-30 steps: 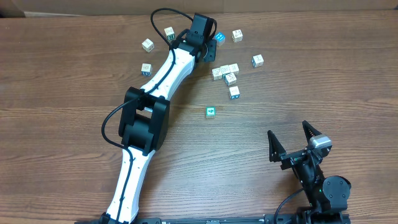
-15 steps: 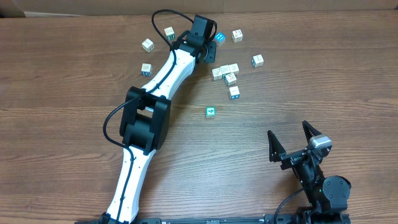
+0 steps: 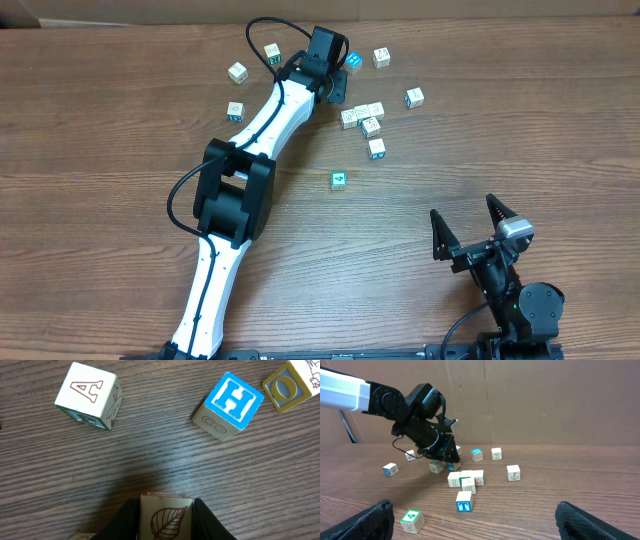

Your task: Form a circle

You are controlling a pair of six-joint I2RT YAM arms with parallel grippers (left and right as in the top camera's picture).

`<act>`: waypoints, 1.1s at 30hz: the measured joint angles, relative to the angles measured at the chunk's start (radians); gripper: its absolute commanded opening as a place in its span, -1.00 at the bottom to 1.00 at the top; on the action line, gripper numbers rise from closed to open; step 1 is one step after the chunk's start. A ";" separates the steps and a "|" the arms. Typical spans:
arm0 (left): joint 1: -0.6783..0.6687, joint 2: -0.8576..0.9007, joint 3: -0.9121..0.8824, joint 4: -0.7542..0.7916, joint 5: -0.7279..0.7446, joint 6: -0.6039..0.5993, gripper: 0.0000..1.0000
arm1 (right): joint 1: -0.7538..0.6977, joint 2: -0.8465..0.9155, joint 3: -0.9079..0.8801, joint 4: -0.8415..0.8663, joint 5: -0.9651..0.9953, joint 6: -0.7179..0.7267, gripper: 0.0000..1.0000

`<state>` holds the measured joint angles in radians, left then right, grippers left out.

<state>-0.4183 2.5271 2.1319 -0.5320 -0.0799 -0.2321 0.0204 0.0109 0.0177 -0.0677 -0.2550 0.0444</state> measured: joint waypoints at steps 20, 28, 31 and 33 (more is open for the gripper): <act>-0.001 -0.003 0.405 -0.591 -0.001 -0.009 -0.71 | 0.000 0.000 0.000 0.000 0.000 0.000 1.00; -0.001 -0.109 0.492 -0.878 -0.003 -0.061 -0.74 | 0.000 0.000 0.000 0.000 0.000 0.000 1.00; -0.001 -0.146 0.501 -0.978 -0.003 -0.076 -0.74 | 0.000 0.000 0.000 0.000 0.000 0.000 1.00; -0.001 -0.154 0.507 -1.034 -0.003 -0.082 -0.74 | 0.000 0.000 0.000 0.000 0.000 0.000 1.00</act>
<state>-0.4191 2.3734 2.6385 -1.5658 -0.0830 -0.3141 0.0204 0.0109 0.0177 -0.0673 -0.2546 0.0448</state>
